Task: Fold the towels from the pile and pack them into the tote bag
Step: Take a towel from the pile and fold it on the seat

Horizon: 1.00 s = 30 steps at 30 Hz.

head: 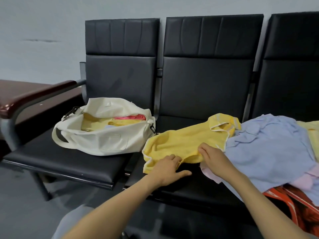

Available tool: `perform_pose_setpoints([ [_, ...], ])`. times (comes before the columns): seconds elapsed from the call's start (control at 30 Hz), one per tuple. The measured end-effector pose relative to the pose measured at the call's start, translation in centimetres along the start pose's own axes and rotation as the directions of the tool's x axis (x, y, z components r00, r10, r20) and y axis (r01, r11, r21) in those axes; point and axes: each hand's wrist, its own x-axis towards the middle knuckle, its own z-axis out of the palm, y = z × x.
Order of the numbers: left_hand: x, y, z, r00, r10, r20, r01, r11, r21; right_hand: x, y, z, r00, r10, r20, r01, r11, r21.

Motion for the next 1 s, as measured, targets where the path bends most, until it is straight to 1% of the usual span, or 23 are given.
perform_pose_setpoints([
  [0.03,0.0,0.5,0.1,0.999,-0.007,-0.049,0.005,0.999,-0.040,-0.3,-0.8,-0.1,0.999,-0.024,-0.032,0.027,0.996,0.089],
  [0.1,0.2,1.3,-0.3,0.984,-0.051,-0.172,0.031,0.993,-0.117,-1.0,-2.1,-0.4,0.995,-0.058,-0.081,0.073,0.977,0.200],
  [0.13,0.4,1.4,-0.6,0.972,-0.083,-0.222,0.051,0.988,-0.146,-1.3,-2.5,-0.7,0.994,-0.065,-0.088,0.084,0.969,0.231],
  [0.2,0.6,1.0,-1.3,0.956,-0.129,-0.263,0.080,0.979,-0.190,-1.7,-2.4,-1.5,0.996,-0.060,-0.061,0.073,0.967,0.245],
  [0.23,0.6,0.8,-1.7,0.952,-0.140,-0.272,0.085,0.975,-0.207,-1.8,-2.0,-1.9,0.998,-0.050,-0.036,0.056,0.976,0.212],
  [0.33,0.3,-0.4,-3.1,0.950,-0.141,-0.278,0.091,0.979,-0.183,-2.1,0.3,-3.1,1.000,-0.015,0.003,0.015,1.000,0.012],
  [0.37,0.0,-1.0,-3.6,0.948,-0.155,-0.277,0.111,0.979,-0.170,-2.3,1.2,-3.5,1.000,0.007,-0.008,-0.007,0.999,-0.034],
  [0.43,-0.6,-2.0,-4.5,0.940,-0.207,-0.270,0.165,0.971,-0.171,-3.0,2.9,-4.4,0.998,0.061,-0.035,-0.064,0.995,-0.072],
  [0.57,-1.9,-2.6,-6.7,0.928,-0.260,-0.268,0.191,0.947,-0.259,-4.8,4.5,-6.5,0.981,0.138,-0.136,-0.165,0.965,-0.206],
  [0.6,-2.3,-2.4,-7.4,0.924,-0.275,-0.265,0.196,0.937,-0.288,-5.2,4.3,-7.2,0.974,0.143,-0.173,-0.179,0.961,-0.211],
  [0.7,-2.9,-1.7,-9.6,0.901,-0.301,-0.313,0.176,0.911,-0.373,-6.0,3.0,-9.7,0.941,0.150,-0.302,-0.192,0.975,-0.115],
  [0.77,-3.5,-1.1,-11.5,0.860,-0.333,-0.386,0.145,0.886,-0.440,-6.3,1.7,-11.5,0.914,0.160,-0.372,-0.183,0.983,-0.027],
  [0.87,-4.1,-0.1,-14.5,0.799,-0.367,-0.477,0.106,0.866,-0.488,-7.0,-0.6,-14.3,0.887,0.207,-0.414,-0.184,0.978,0.095],
  [0.9,-4.6,0.5,-15.6,0.789,-0.363,-0.496,0.083,0.863,-0.499,-7.3,-1.6,-15.1,0.884,0.222,-0.412,-0.170,0.973,0.159],
  [0.93,-5.1,1.2,-16.6,0.770,-0.370,-0.519,0.060,0.852,-0.519,-7.7,-2.6,-16.0,0.885,0.241,-0.399,-0.144,0.955,0.258],
  [0.97,-5.6,1.8,-17.5,0.746,-0.374,-0.552,0.017,0.838,-0.545,-8.2,-3.6,-16.7,0.889,0.266,-0.373,-0.112,0.915,0.387],
  [1.0,-6.1,2.4,-18.3,0.716,-0.389,-0.579,-0.012,0.823,-0.568,-8.6,-4.7,-17.5,0.896,0.293,-0.334,-0.086,0.852,0.517],
])
